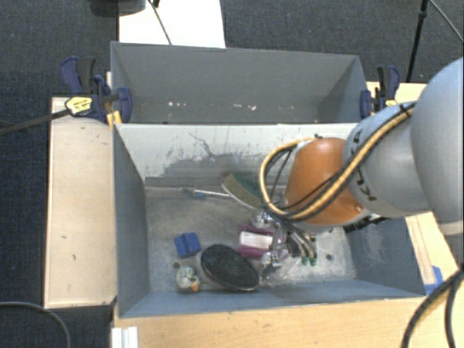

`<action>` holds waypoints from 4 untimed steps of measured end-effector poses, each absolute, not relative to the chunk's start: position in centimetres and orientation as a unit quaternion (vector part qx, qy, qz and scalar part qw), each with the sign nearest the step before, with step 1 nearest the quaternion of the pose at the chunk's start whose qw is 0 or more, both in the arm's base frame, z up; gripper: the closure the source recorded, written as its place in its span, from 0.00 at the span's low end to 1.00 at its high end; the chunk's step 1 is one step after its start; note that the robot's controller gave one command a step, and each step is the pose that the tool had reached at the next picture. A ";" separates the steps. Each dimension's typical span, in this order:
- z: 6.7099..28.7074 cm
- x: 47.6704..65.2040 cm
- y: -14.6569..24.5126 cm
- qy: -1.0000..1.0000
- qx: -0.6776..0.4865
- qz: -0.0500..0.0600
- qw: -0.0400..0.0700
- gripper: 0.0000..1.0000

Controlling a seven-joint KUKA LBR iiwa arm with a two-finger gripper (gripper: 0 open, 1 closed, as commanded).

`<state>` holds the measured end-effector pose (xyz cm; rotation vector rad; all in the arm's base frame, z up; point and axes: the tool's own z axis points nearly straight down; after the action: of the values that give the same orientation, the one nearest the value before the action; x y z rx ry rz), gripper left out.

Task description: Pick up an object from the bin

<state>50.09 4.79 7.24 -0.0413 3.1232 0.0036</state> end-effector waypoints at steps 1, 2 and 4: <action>7.5 50.2 4.8 1.000 -0.015 0.001 0.011 1.00; 7.5 50.2 4.8 1.000 -0.016 0.001 0.011 1.00; 7.5 50.6 5.0 0.999 -0.053 -0.001 0.008 1.00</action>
Offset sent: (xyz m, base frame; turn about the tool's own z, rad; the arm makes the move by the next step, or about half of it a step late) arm 0.0000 0.0000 0.0000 0.0000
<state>50.64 4.99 7.46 -0.1657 3.1211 -0.0045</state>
